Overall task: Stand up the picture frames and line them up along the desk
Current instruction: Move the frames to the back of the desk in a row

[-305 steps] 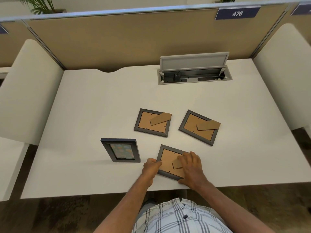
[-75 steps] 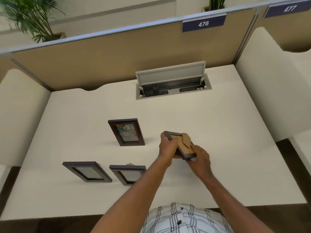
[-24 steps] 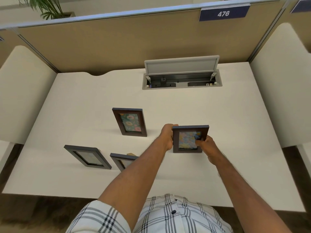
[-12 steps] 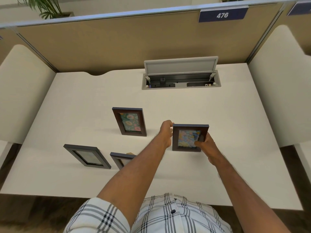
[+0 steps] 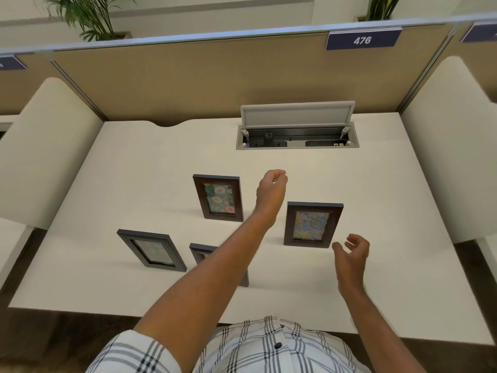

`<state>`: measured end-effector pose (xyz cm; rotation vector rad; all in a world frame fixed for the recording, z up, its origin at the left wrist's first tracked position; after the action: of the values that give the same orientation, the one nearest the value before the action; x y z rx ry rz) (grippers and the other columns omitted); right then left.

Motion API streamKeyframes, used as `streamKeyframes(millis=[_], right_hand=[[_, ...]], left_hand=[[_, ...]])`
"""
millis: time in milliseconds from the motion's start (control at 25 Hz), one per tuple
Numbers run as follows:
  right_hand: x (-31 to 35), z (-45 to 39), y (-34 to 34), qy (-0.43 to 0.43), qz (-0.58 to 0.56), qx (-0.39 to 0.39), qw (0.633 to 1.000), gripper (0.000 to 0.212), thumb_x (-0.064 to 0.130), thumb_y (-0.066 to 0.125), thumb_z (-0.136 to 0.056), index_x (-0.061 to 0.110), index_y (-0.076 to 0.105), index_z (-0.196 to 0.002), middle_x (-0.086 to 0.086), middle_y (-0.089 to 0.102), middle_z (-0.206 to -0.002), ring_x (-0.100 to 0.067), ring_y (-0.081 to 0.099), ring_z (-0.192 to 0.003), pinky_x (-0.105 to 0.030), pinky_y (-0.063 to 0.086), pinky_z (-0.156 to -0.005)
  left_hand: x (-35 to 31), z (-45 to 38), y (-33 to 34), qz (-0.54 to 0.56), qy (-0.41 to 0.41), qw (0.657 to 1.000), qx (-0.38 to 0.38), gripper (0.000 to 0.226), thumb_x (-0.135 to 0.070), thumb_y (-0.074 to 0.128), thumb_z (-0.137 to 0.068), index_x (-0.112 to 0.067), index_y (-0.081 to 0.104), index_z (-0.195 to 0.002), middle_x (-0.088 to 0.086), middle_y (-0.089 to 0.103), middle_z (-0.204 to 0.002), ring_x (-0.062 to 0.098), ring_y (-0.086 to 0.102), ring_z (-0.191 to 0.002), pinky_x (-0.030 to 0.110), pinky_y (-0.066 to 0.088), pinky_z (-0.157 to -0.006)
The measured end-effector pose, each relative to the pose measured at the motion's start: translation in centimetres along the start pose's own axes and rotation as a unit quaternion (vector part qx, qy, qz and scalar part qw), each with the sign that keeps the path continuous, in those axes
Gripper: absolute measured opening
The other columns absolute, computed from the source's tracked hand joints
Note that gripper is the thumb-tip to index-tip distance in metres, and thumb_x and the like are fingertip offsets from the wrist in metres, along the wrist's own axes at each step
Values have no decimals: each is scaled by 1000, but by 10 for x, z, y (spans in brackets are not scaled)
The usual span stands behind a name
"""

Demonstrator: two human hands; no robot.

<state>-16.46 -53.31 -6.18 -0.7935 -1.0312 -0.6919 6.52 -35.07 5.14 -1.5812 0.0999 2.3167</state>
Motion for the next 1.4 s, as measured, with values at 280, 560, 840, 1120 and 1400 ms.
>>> streamKeyframes(millis=[280, 560, 840, 1120, 1400], right_hand=[[88, 66, 33, -187, 16, 31, 982, 40, 5, 63, -80, 19, 48, -113, 0, 49, -116, -20, 54, -106, -11, 47, -83], [192, 152, 113, -318, -8, 98, 943, 32, 10, 61, -84, 20, 53, -113, 16, 53, -114, -14, 57, -106, -19, 48, -89], [229, 273, 212, -391, -22, 155, 907, 24, 9, 58, -86, 12, 55, -110, 2, 56, -108, -26, 59, -99, -30, 51, -82], [140, 355, 334, -251, 124, 298, 913, 56, 22, 64, -86, 40, 37, -131, 19, 41, -130, -14, 52, -121, -30, 50, -99], [99, 351, 364, -160, 240, 233, 929, 89, 31, 67, -84, 36, 8, -151, 23, 14, -148, -10, 28, -139, -29, 41, -105]], left_hand=[[-42, 32, -61, -162, 202, 966, 4, 23, -33, 51, -98, -27, 67, -114, -15, 67, -114, -3, 62, -98, 14, 49, -76], [-42, 53, -165, -150, 243, 957, -45, 17, -35, 51, -98, -39, 62, -111, -23, 63, -107, -13, 58, -104, 5, 50, -78], [-17, 52, -327, -135, 257, 949, -122, 19, -23, 53, -99, -33, 66, -109, -21, 66, -110, -4, 62, -105, 3, 45, -81], [60, 40, -441, -98, 171, 971, -137, 18, -37, 62, -96, -32, 67, -112, -18, 65, -114, 4, 60, -110, 7, 42, -85], [164, 40, -447, -67, -66, 995, 26, 65, -84, 53, -78, -36, 59, -121, -17, 61, -126, 4, 56, -121, 16, 41, -87]])
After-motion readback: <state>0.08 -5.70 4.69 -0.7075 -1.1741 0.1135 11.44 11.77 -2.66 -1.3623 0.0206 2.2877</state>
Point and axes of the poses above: each hand's wrist, its own z-axis away from the middle knuckle, its own y-axis out of the palm, x = y × z, the point moved 10 cm from there along -z, towards the middle knuckle
